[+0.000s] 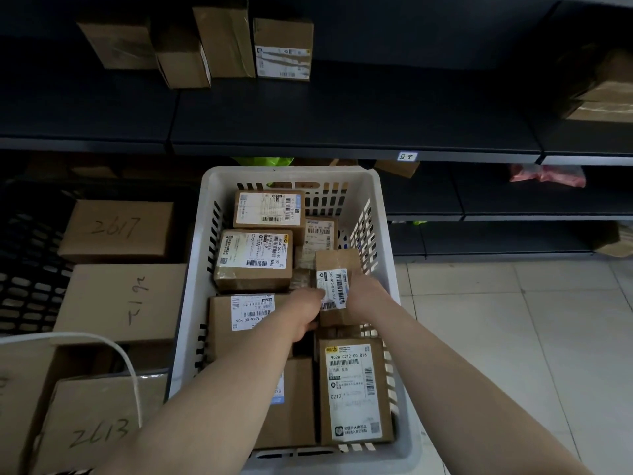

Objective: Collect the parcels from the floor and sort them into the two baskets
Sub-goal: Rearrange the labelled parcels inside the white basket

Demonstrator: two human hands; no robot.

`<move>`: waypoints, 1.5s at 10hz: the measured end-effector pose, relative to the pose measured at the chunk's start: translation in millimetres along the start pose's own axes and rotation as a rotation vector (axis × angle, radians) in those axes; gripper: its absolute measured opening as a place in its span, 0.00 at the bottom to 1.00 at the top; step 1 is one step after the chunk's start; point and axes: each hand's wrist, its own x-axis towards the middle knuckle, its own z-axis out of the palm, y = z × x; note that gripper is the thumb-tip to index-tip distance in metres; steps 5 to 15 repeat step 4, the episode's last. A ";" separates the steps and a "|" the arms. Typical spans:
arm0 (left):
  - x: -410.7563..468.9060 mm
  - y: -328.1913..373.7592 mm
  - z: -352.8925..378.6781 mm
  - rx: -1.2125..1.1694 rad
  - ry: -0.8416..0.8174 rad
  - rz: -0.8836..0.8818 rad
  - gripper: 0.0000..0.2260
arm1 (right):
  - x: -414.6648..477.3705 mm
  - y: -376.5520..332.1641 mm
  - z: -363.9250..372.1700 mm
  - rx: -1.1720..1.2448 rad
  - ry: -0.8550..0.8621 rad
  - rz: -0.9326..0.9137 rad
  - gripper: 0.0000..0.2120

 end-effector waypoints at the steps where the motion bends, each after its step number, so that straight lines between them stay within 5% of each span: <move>1: -3.3 1.4 -1.3 0.007 0.001 0.009 0.13 | 1.4 0.7 0.5 -0.009 0.013 0.004 0.23; 15: -33.6 8.1 -9.1 0.013 -0.045 0.069 0.13 | -2.2 0.8 -2.7 -0.136 0.050 -0.049 0.17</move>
